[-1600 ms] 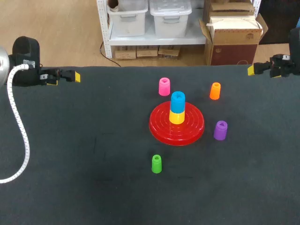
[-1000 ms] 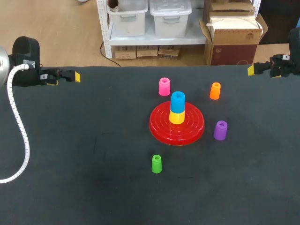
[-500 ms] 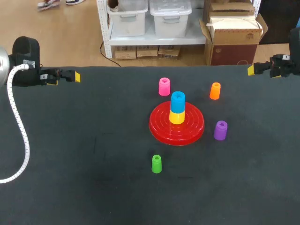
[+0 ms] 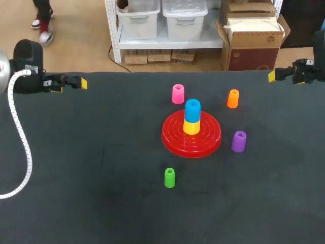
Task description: Pick up and stack the cylinders on the red base in this order: pink,purple,orange,green
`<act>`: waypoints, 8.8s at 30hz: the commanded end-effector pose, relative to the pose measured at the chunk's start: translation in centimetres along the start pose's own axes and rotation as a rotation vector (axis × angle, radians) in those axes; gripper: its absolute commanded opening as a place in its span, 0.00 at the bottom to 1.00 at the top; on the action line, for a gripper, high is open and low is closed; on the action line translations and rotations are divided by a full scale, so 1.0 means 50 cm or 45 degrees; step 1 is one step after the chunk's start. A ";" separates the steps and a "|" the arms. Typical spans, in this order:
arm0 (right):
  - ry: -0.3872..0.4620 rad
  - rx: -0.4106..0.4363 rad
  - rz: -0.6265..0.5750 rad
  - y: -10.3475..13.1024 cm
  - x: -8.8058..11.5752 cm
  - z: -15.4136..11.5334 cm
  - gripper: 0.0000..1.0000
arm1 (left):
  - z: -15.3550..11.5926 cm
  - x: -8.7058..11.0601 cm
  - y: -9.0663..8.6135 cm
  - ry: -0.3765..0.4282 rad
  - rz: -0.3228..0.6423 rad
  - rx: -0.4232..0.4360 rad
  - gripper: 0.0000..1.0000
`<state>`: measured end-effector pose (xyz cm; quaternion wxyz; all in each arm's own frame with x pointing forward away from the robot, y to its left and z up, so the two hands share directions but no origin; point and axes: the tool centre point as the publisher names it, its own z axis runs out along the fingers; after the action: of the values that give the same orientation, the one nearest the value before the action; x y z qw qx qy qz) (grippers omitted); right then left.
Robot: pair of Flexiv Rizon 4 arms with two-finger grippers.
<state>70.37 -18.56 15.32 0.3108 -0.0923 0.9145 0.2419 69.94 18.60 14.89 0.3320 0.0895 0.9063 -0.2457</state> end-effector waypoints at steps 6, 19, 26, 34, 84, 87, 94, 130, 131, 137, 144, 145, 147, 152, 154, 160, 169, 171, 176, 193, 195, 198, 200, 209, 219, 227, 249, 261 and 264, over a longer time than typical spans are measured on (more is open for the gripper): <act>0.001 0.002 -0.002 0.000 0.000 -0.001 1.00 | 0.000 -0.002 -0.002 0.006 -0.002 -0.007 1.00; 0.001 0.002 -0.002 0.000 0.000 -0.001 1.00 | 0.000 -0.002 -0.002 0.006 -0.002 -0.007 1.00; 0.001 0.002 -0.002 0.000 0.000 -0.001 1.00 | 0.000 -0.002 -0.002 0.006 -0.002 -0.007 1.00; 0.001 0.002 -0.002 0.000 0.000 -0.001 1.00 | 0.000 -0.002 -0.002 0.006 -0.002 -0.007 1.00; 0.001 0.002 -0.002 0.000 0.000 -0.001 1.00 | 0.029 0.101 -0.077 0.205 0.947 0.551 1.00; 0.001 0.002 -0.002 0.000 0.000 -0.001 1.00 | 0.025 0.107 -0.075 0.211 0.958 0.537 1.00; 0.001 0.002 -0.002 0.000 0.000 -0.001 1.00 | 0.030 0.111 -0.065 0.206 0.946 0.469 1.00; 0.001 0.002 -0.002 0.000 0.000 -0.001 1.00 | 0.028 0.114 -0.075 0.205 0.889 0.452 1.00; 0.001 0.002 -0.002 0.000 0.000 -0.001 1.00 | 0.028 0.114 -0.075 0.205 0.889 0.452 1.00; 0.001 0.002 -0.002 0.000 0.000 -0.001 1.00 | 0.028 0.114 -0.075 0.205 0.889 0.452 1.00; 0.001 0.002 -0.002 0.000 0.000 -0.001 1.00 | 0.028 0.114 -0.075 0.205 0.889 0.452 1.00; 0.001 0.002 -0.002 0.000 0.000 -0.001 1.00 | 0.028 0.114 -0.075 0.205 0.889 0.452 1.00; 0.001 0.002 -0.002 0.000 0.000 -0.001 1.00 | 0.028 0.114 -0.075 0.205 0.889 0.452 1.00; 0.001 0.002 -0.002 0.000 0.000 -0.001 1.00 | 0.028 0.114 -0.075 0.205 0.889 0.452 1.00; 0.001 0.002 -0.002 0.000 0.000 -0.001 1.00 | 0.028 0.114 -0.075 0.205 0.889 0.452 1.00; 0.141 0.038 -0.207 0.035 -0.061 0.035 1.00 | 0.028 0.114 -0.075 0.205 0.889 0.452 1.00; 0.606 0.070 -0.743 0.162 -0.177 0.197 1.00 | 0.028 0.114 -0.075 0.205 0.889 0.452 1.00; 0.694 0.087 -0.790 0.171 -0.184 0.233 1.00 | 0.028 0.114 -0.075 0.205 0.889 0.452 1.00; 0.899 0.019 -0.893 0.196 -0.192 0.300 1.00 | 0.028 0.114 -0.075 0.205 0.889 0.452 1.00; 1.433 -0.115 -1.212 0.292 -0.183 0.415 1.00 | 0.028 0.114 -0.075 0.205 0.889 0.452 1.00; 1.487 -0.105 -1.246 0.295 -0.174 0.425 1.00 | 0.028 0.114 -0.075 0.205 0.889 0.452 1.00; 1.488 -0.070 -1.292 0.296 -0.171 0.430 1.00 | 0.028 0.114 -0.075 0.205 0.889 0.452 1.00; 1.440 -0.071 -1.270 0.298 -0.172 0.427 1.00 | 0.028 0.114 -0.075 0.205 0.889 0.452 1.00; 1.303 -0.125 -1.192 0.295 -0.171 0.409 1.00 | 0.028 0.114 -0.075 0.205 0.889 0.452 1.00; 1.303 -0.125 -1.192 0.295 -0.171 0.409 1.00 | 0.028 0.114 -0.075 0.205 0.889 0.452 1.00; 1.640 -0.155 -1.292 0.283 -0.144 0.436 1.00 | 0.028 0.114 -0.075 0.205 0.889 0.452 1.00; 1.607 -0.191 -1.335 0.292 -0.175 0.445 1.00 | 0.028 0.114 -0.075 0.205 0.889 0.452 1.00; 1.607 -0.191 -1.335 0.292 -0.175 0.445 1.00 | 0.028 0.114 -0.075 0.205 0.889 0.452 1.00; 1.607 -0.191 -1.335 0.292 -0.175 0.445 1.00 | 0.028 0.114 -0.075 0.205 0.889 0.452 1.00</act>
<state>84.04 4.91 10.59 0.2524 -0.6450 0.6811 -0.2374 65.16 14.60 11.78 0.3016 0.4671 0.7886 -0.2626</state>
